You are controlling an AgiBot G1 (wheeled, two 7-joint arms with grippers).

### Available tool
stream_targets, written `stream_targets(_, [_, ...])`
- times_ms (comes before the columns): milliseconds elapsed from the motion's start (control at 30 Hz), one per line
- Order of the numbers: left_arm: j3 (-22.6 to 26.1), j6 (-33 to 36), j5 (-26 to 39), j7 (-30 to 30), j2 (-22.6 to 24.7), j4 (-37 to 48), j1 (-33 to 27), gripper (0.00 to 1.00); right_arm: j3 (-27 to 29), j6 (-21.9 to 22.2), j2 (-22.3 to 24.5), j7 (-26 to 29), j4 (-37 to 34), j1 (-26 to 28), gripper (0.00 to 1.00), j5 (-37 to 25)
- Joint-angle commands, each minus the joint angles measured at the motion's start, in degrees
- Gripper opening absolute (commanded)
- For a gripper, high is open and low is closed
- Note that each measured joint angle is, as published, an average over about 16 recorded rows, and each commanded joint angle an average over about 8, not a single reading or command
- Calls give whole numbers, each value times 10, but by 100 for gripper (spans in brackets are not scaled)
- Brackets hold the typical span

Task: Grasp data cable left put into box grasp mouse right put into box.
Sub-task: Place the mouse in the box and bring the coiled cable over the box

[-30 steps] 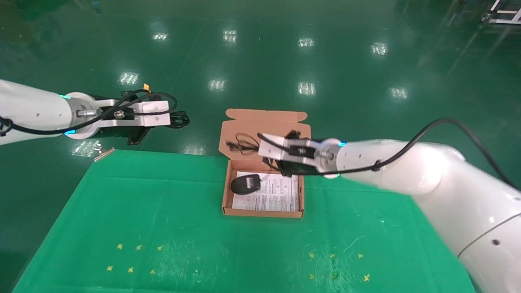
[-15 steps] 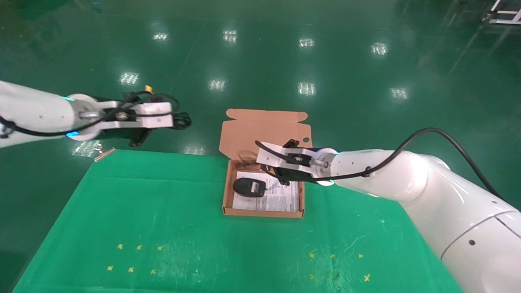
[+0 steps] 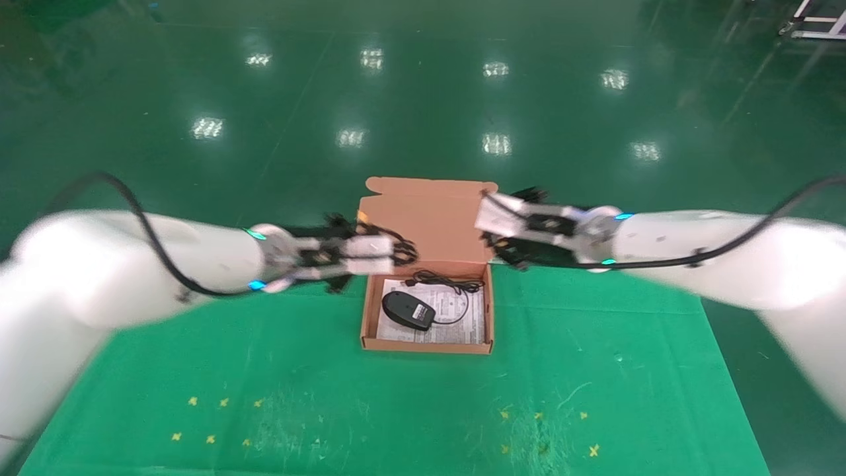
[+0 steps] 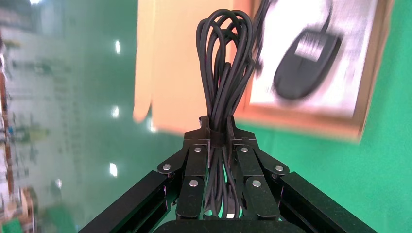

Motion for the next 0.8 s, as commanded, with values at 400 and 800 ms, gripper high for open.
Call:
stream_targets(400, [76,-129,-58,73,75,92,32,25,7,-49,129,156,199,-4,100,-99])
stream_targets(800, [110,-149,-82,70,77,119,20,100,9,-64,150,195,248,-9,100,-135])
